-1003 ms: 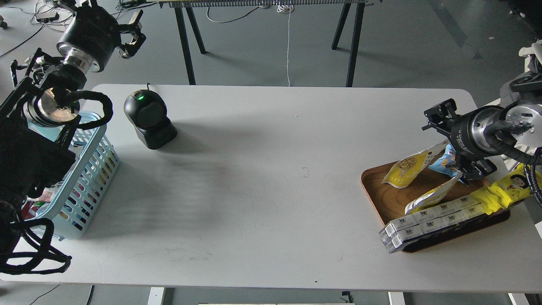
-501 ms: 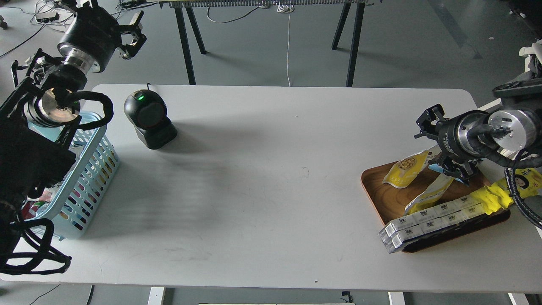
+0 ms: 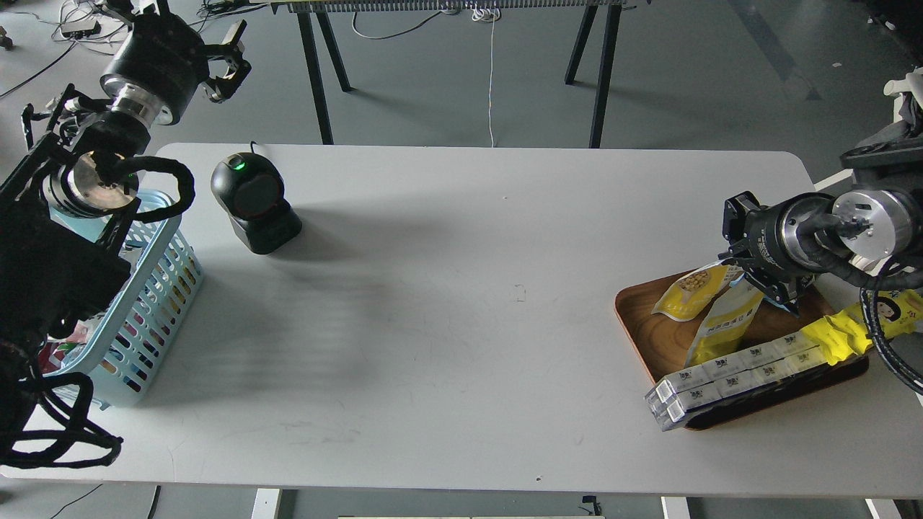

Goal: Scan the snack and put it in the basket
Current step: 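Carry the yellow packet with the right gripper toward the scanner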

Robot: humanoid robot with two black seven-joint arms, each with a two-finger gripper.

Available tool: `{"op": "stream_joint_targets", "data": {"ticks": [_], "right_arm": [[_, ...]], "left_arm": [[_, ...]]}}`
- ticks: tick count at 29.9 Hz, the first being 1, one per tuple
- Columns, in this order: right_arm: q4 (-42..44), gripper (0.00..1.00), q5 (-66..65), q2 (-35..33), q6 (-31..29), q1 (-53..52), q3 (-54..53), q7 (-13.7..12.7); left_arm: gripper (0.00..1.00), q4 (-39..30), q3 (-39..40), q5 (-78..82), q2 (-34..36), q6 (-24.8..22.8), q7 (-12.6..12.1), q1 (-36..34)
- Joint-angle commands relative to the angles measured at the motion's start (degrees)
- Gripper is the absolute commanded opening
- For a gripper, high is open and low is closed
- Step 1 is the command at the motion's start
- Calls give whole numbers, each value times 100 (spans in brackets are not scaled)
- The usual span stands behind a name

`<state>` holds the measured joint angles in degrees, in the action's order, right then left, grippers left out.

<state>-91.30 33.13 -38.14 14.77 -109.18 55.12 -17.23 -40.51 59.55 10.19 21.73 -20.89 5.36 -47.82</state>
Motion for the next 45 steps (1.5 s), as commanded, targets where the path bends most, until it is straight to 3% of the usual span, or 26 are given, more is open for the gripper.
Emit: {"op": "stream_joint_targets", "data": {"ticks": [1,11,19,27,45], "right_arm": [[-55,0,-9,-141,0,-95,-80,0],[-318,0,9,-422,53,-964,-247,18],[-310,0,386,-344,456,-1123,-1134,44],[-257,0,1037,569,1323,-694,-2364,386],[437,0,1002,2371,1323,880,-3209,633]], "left_arm": [[100,0,-4,0,-2,6,0,0],[100,0,-13,0,-11,15,0,53],[100,0,-4,0,-20,6,0,53],[100,0,-40,0,-64,23,-9,53],[100,0,-31,0,-38,24,0,53]]}}
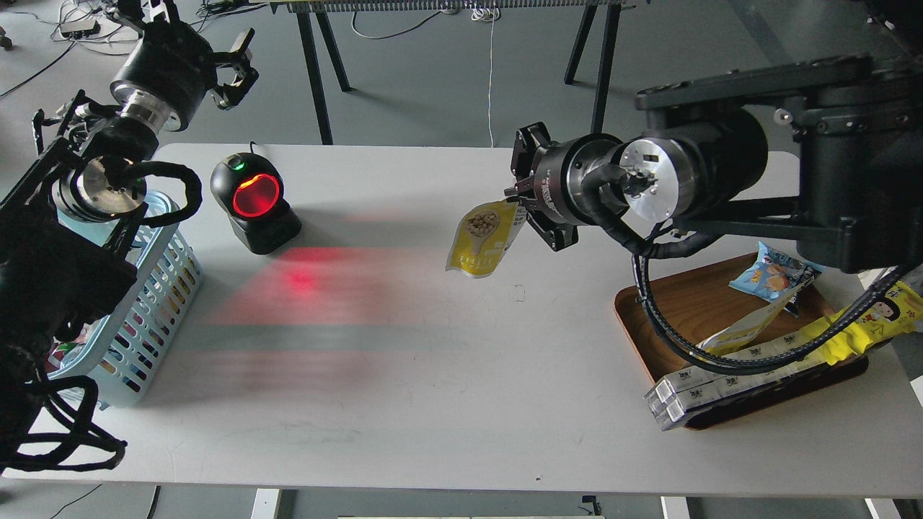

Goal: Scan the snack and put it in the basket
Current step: 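Carry the yellow packet with the right gripper toward the scanner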

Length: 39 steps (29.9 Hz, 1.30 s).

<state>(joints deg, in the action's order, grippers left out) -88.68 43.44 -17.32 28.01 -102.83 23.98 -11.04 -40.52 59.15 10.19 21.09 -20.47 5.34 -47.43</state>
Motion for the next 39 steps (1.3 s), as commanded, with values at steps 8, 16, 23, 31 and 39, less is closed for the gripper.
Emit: {"op": "stream_joint_targets", "data": {"ticks": [8,16,23,31,39], "right_arm": [[693,0,-81,1072,-1,562,-122,14],[887,0,-204,1381,-1,738,-113,5],[984,0,-310,1486,-1,835,-122,-4],[1107,0,-354,1486,-1,835,-113,-4],[1125,5,-354,1469,-1,791,-113,-4]], "left_arm": [[100,0,44,0,62,-27,2,32],[100,0,44,0,53,-18,2,23],[100,0,36,0,53,-18,2,32],[100,0,35,0,44,-18,2,40],[100,0,27,0,44,-18,2,58]]}}
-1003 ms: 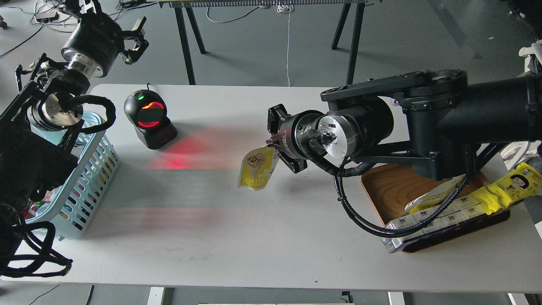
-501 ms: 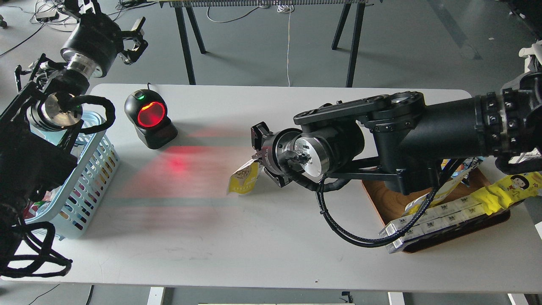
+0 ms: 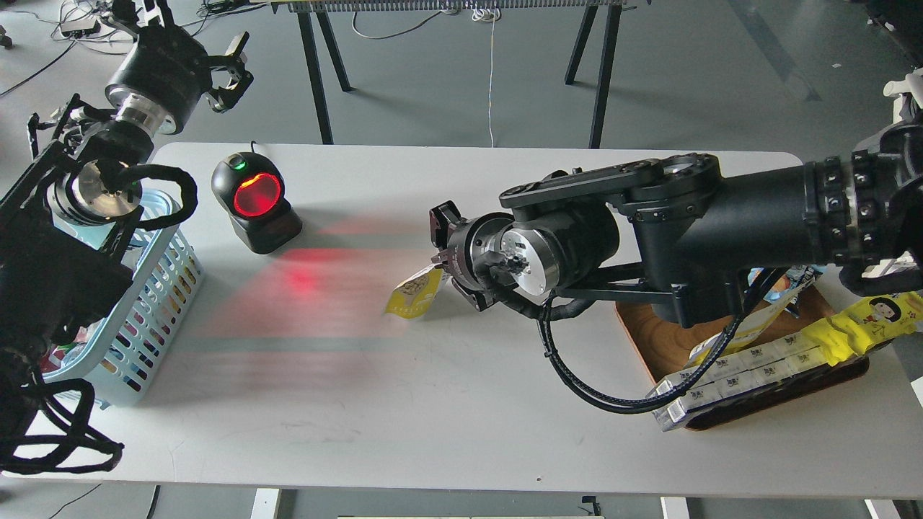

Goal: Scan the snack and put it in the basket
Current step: 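Carry the yellow packet with the right gripper toward the scanner, then release the packet on the table and raise the right gripper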

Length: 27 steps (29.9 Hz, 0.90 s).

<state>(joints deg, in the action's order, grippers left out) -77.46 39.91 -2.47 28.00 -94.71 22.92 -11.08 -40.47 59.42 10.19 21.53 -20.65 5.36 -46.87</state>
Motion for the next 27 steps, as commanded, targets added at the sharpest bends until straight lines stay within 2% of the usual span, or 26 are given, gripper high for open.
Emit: {"op": "stream_joint_targets", "data": {"ticks": [1,4,6,8,10,11,12,18,27], "right_arm": [[2,9,0,-25,0,-30,-7,1],[46,30,-9,-51,0,-48,-7,1],[55,38,0,-60,0,-56,-7,1],[64,53,-9,-69,0,-56,-7,10],[64,63,-9,-78,0,-74,-7,18],[64,74,-18,-86,0,-74,-16,18],[64,99,-44,-95,0,-74,-7,18],[29,100,-132,-350,0,-135,-42,18],[-59,100,-141,-1289,0,-610,-306,27]], "left_arm": [[100,-5,-1,0,0,0,0,2],[100,-5,-1,0,9,0,0,2],[100,4,-1,0,9,0,0,2],[100,-5,-1,0,0,0,0,2],[100,4,-1,0,9,0,0,2],[100,4,-1,0,9,0,0,2],[100,4,-1,0,9,8,0,11],[100,48,-1,9,26,8,-9,2],[100,127,-10,18,61,26,-79,-77]]}}
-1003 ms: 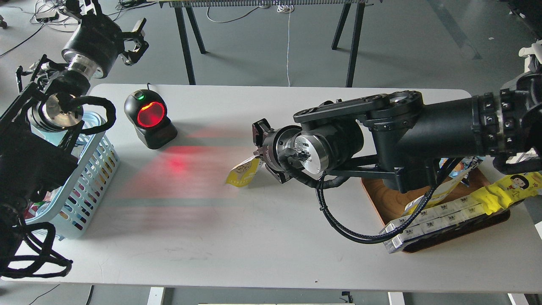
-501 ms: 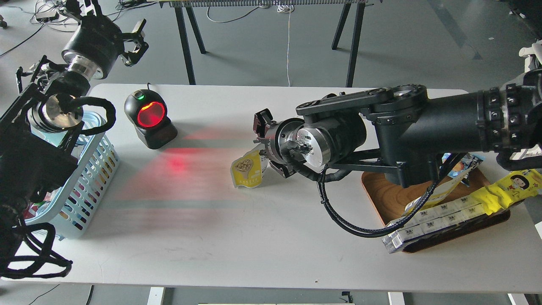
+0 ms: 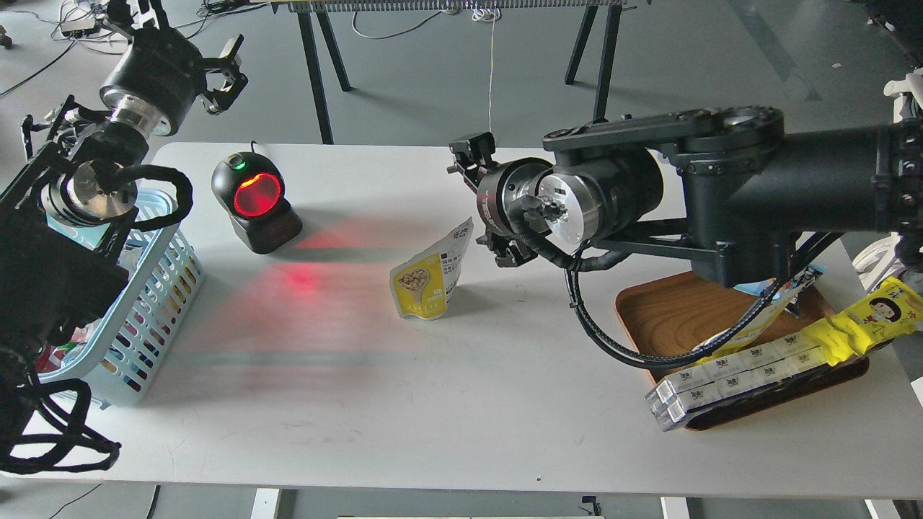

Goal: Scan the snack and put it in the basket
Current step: 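Release the packet on the table and raise the right gripper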

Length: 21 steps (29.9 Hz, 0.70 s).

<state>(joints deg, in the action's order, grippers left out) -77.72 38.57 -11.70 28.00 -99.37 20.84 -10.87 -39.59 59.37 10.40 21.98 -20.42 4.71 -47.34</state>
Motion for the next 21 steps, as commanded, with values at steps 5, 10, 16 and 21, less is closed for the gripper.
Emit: {"op": "stream_joint_targets", "data": {"ticks": [5,10,16,21], "right_arm": [[-200,100,-16,-1227,0,-215,-421,24],[-200,100,-34,-2299,0,-13,-984,296],[28,100,-332,-3320,-688,1329,-2397,507],[800,100,-394,-3515,-2576,3235,-3874,832]], "left_arm": [[100,74,-13,6,131,-6,30,-144],[100,13,-162,76,438,3,-23,-408],[100,-40,-926,586,1220,-49,-14,-856],[100,-776,-1751,1103,2063,-49,-23,-1014]]}}
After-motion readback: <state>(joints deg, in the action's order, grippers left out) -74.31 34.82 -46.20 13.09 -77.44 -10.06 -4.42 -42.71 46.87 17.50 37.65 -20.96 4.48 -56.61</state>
